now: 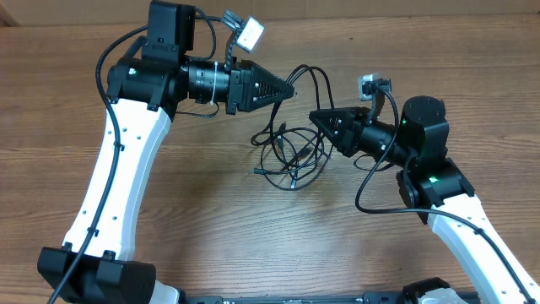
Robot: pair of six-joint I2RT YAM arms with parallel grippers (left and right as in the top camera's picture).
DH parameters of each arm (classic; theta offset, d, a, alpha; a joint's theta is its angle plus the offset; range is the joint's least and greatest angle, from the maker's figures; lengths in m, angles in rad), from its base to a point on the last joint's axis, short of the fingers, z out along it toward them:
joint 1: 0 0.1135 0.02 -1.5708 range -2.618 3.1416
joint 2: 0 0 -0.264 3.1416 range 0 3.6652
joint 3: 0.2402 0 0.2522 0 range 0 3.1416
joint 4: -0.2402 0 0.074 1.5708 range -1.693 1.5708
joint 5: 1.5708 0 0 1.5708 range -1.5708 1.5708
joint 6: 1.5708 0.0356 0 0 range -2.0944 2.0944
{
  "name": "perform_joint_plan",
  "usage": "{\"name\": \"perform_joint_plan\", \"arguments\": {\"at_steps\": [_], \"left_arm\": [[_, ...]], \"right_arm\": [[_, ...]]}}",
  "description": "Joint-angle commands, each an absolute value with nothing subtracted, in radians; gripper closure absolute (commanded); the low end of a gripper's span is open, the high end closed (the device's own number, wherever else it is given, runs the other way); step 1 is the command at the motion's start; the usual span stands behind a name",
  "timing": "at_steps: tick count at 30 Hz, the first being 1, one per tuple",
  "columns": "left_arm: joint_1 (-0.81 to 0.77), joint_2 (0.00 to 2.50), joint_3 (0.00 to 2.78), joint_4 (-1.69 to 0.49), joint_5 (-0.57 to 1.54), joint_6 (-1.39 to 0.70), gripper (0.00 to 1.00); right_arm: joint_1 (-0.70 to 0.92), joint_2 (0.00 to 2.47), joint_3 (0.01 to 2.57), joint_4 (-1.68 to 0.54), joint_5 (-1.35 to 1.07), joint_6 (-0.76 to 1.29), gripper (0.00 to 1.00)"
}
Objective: Untangle cables
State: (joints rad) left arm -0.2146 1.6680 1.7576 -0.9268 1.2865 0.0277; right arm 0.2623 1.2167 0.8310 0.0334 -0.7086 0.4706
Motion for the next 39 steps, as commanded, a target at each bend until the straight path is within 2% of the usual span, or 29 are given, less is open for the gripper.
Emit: {"name": "perform_joint_plan", "arguments": {"at_steps": [1, 3, 5, 7, 9, 19, 20, 22, 27, 30, 31, 35, 39], "left_arm": [[-0.216, 1.64, 1.783, -0.954, 0.989, -0.044, 0.91], [-0.216, 1.64, 1.783, -0.986, 0.78, -0.091, 0.7], [-0.215, 1.64, 1.783, -1.031, 0.626, -0.094, 0.39], [-0.215, 1.64, 1.783, -1.058, 0.577, -0.095, 0.21], [-0.215, 1.64, 1.783, -1.078, 0.558, -0.094, 0.1], [-0.215, 1.64, 1.783, -1.208, 0.478, -0.091, 0.03], [-0.214, 1.64, 1.783, -1.209, 0.451, -0.101, 0.0], [-0.212, 1.64, 1.783, -1.208, 0.434, -0.12, 0.0], [-0.208, 1.64, 1.783, -1.213, 0.433, -0.119, 0.0], [-0.208, 1.642, 1.783, -1.216, 0.434, -0.12, 0.0], [-0.209, 1.642, 1.783, -1.215, 0.434, -0.12, 0.0], [-0.21, 1.647, 1.782, -1.218, 0.434, -0.119, 0.0], [-0.21, 1.647, 1.782, -1.219, 0.435, -0.12, 0.0]], "right_arm": [[0.265, 1.211, 0.845, 0.074, -0.802, 0.48, 0.96], [0.265, 1.206, 0.847, 0.096, -0.808, 0.514, 0.96], [0.264, 1.186, 0.867, 0.112, -0.809, 0.528, 0.96], [0.262, 1.168, 0.894, 0.111, -0.802, 0.533, 0.96], [0.255, 1.154, 0.95, 0.112, -0.784, 0.551, 0.96], [0.205, 1.154, 1.279, 0.099, -0.696, 0.593, 0.96], [0.178, 1.154, 1.304, 0.096, -0.696, 0.637, 0.96], [0.126, 1.154, 1.337, 0.097, -0.696, 0.709, 0.96], [0.015, 1.154, 1.388, 0.101, -0.696, 0.747, 0.97], [-0.136, 1.154, 1.427, 0.104, -0.697, 0.917, 0.96], [-0.157, 1.154, 1.427, 0.104, -0.706, 0.98, 0.96], [-0.157, 1.158, 1.427, 0.011, -0.775, 0.98, 0.96], [-0.151, 1.159, 1.427, 0.071, -0.916, 1.048, 0.96]]}}
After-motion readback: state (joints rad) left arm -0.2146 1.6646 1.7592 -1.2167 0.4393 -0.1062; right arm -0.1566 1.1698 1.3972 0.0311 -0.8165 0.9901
